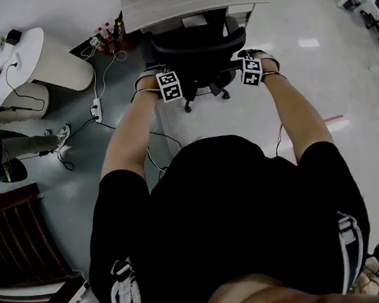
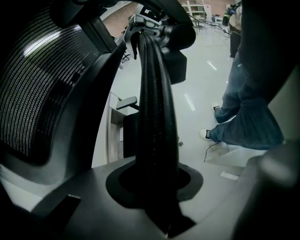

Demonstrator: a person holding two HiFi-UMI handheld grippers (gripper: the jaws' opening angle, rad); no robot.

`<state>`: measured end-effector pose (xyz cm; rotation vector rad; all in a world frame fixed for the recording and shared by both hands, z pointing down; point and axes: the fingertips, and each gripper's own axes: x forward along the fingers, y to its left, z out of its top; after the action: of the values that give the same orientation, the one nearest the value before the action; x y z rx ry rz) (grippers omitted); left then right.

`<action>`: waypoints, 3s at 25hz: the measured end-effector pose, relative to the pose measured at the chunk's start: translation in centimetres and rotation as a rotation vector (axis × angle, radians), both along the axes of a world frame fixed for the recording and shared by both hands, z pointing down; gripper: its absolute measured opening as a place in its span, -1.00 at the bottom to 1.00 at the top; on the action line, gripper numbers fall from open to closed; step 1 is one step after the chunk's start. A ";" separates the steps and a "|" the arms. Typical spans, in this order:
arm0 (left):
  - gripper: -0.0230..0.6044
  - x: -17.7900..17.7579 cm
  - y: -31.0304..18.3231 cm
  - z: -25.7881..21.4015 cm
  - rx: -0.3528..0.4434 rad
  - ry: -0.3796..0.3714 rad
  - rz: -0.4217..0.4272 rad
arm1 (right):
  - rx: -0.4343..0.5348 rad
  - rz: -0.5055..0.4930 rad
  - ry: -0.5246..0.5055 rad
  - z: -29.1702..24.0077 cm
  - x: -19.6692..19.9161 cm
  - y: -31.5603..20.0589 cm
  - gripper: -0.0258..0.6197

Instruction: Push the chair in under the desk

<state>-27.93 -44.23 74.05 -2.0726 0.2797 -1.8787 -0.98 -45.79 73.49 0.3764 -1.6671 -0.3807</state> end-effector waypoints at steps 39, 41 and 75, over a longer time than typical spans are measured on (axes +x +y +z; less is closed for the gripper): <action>-0.64 1.3 -6.6 0.2 0.030 0.013 -0.061 | 0.031 -0.060 -0.014 0.4 1.0 -8.6 -0.46; -0.64 1.4 -6.5 0.1 0.030 0.012 -0.061 | 0.031 -0.059 -0.012 0.3 1.1 -8.5 -0.46; -0.14 1.7 -3.9 -6.8 0.054 0.394 -0.260 | 0.083 0.487 -0.660 -12.3 1.1 0.0 -0.12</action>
<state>-26.19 -48.16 67.21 -2.4543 0.7166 -1.5521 0.12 -45.78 61.15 1.0288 -2.1124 0.0563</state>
